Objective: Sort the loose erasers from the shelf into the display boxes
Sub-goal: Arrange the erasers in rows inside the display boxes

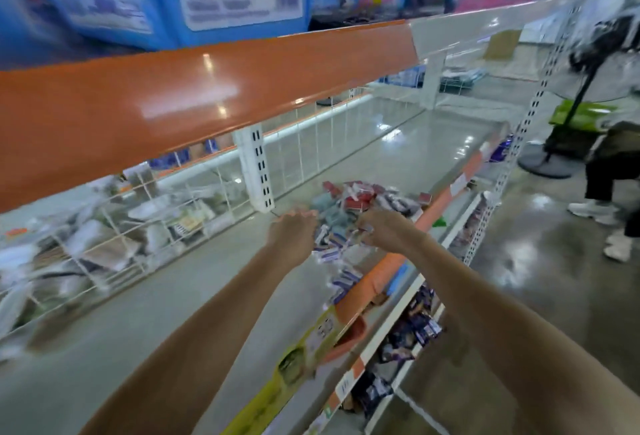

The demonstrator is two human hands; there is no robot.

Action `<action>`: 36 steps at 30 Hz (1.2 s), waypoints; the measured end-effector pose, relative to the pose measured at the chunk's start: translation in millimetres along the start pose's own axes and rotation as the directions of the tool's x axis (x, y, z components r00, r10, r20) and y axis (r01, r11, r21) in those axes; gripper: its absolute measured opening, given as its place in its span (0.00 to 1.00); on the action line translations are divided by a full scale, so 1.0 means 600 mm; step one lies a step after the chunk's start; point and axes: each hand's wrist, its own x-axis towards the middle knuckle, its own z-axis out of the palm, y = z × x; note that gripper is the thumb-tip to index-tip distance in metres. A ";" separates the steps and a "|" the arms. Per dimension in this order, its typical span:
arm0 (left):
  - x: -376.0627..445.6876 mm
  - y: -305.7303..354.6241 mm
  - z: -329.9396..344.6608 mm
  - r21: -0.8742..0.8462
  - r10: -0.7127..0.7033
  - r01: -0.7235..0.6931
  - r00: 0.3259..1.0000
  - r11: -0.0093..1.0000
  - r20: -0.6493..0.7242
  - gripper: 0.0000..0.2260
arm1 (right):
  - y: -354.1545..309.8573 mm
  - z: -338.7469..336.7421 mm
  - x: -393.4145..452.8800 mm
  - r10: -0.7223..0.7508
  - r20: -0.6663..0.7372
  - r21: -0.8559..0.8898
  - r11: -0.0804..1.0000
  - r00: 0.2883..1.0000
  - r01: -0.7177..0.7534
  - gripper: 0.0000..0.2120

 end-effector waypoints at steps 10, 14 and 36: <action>0.082 -0.028 0.031 0.075 -0.127 0.126 0.992 0.989 0.011 0.17 | 0.067 0.030 0.044 0.054 -0.099 0.034 0.998 0.994 -0.051 0.21; 0.088 -0.043 0.043 0.025 -0.167 0.168 0.986 0.985 -0.028 0.15 | 0.067 0.040 0.046 0.076 -0.161 0.053 0.996 0.984 -0.068 0.18; -0.003 -0.055 0.017 -0.600 -0.387 0.183 0.893 0.779 -0.231 0.09 | 0.002 0.000 0.018 0.021 -0.312 0.581 0.795 0.950 0.173 0.19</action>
